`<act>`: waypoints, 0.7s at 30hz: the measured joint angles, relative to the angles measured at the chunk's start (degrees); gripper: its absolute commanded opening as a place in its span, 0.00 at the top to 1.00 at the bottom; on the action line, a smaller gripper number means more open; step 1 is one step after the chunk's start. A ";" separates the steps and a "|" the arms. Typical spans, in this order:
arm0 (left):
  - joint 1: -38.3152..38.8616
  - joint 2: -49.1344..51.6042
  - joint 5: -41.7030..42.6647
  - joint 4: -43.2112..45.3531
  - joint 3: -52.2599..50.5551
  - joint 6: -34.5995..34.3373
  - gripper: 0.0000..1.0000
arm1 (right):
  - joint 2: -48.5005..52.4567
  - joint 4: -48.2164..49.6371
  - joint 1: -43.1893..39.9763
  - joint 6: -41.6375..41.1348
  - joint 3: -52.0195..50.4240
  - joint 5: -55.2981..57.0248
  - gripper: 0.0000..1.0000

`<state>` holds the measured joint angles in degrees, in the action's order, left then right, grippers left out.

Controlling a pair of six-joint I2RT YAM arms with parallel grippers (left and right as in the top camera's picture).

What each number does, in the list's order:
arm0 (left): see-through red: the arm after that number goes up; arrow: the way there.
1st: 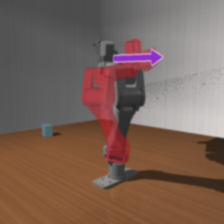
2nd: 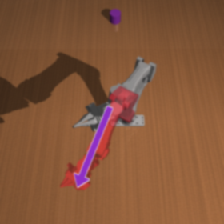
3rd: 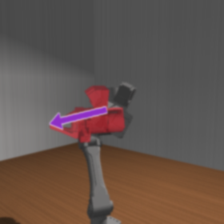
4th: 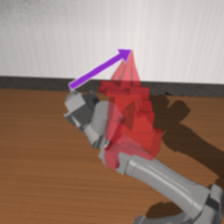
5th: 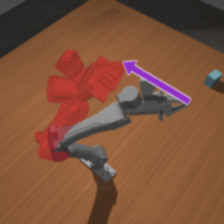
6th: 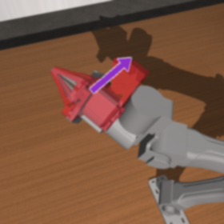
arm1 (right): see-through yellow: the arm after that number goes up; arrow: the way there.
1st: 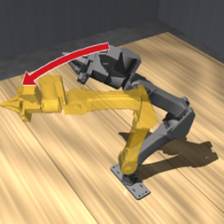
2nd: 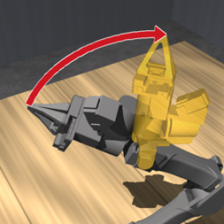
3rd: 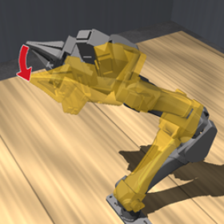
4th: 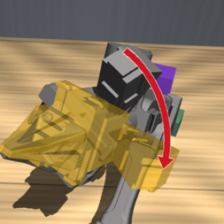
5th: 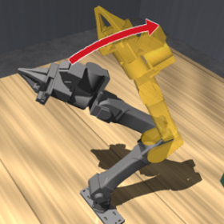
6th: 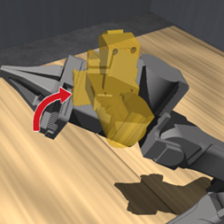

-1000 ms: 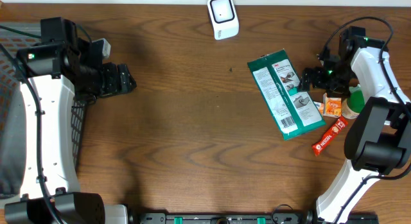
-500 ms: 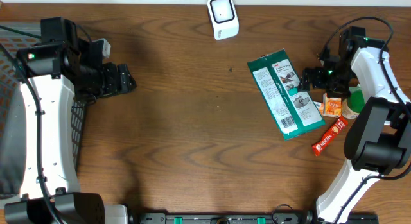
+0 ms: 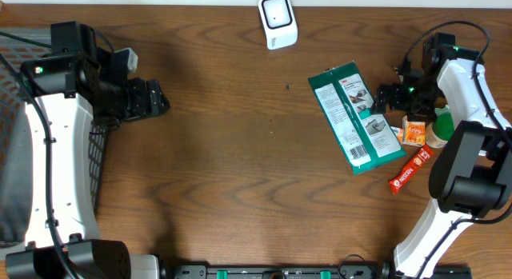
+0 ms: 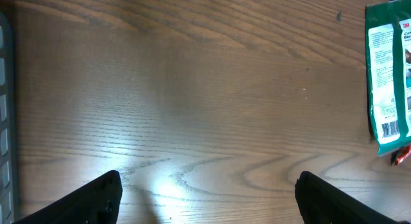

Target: Scan the item barcode

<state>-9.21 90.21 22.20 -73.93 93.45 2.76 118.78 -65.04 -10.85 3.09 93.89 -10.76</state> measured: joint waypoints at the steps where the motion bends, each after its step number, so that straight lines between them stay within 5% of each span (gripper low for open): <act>1: 0.00 0.00 0.00 0.00 0.00 0.00 0.13 | 0.00 0.00 0.00 0.00 0.00 0.00 0.01; 8: 0.00 -3.96 0.00 0.04 -0.02 0.00 0.13 | 0.00 0.02 0.00 0.00 0.00 0.00 0.01; 21: 0.00 -32.35 -0.02 0.00 -0.02 0.00 0.13 | 0.00 0.04 0.00 0.00 -0.02 -0.04 0.01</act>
<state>-9.21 57.87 22.17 -73.93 93.43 2.76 118.78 -64.99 -10.85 3.09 93.86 -10.81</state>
